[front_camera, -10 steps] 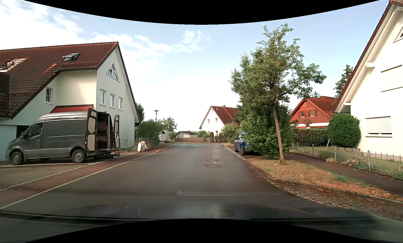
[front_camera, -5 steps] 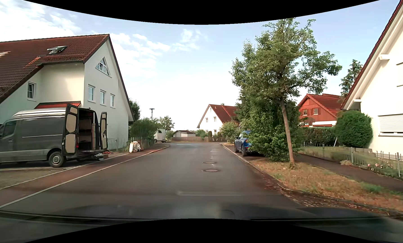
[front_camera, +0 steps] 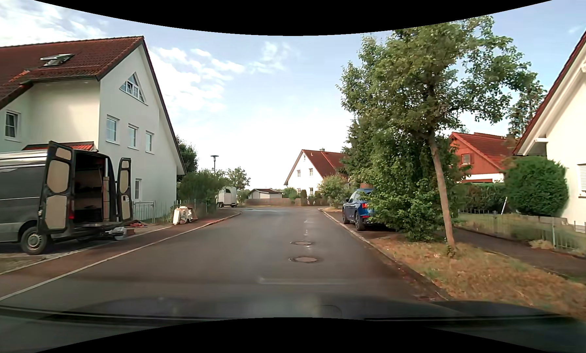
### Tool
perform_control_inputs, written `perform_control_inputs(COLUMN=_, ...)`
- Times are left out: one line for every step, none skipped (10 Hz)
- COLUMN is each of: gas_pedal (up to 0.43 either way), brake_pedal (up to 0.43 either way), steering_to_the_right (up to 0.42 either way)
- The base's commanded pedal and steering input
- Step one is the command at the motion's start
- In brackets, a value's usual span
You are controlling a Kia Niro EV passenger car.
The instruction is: Follow the waypoints while adhering to traffic rules and regulations
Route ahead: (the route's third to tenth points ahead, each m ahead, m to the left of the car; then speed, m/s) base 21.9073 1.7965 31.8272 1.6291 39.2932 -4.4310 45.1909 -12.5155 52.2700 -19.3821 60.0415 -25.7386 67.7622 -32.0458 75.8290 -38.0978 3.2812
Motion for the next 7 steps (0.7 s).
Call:
perform_control_inputs(gas_pedal=0.177, brake_pedal=0.0, steering_to_the_right=0.017)
perform_control_inputs(gas_pedal=0.177, brake_pedal=0.0, steering_to_the_right=0.016)
perform_control_inputs(gas_pedal=0.177, brake_pedal=0.0, steering_to_the_right=0.015)
perform_control_inputs(gas_pedal=0.177, brake_pedal=0.0, steering_to_the_right=0.015)
perform_control_inputs(gas_pedal=0.177, brake_pedal=0.0, steering_to_the_right=0.011)
perform_control_inputs(gas_pedal=0.169, brake_pedal=0.0, steering_to_the_right=0.006)
perform_control_inputs(gas_pedal=0.169, brake_pedal=0.0, steering_to_the_right=0.005)
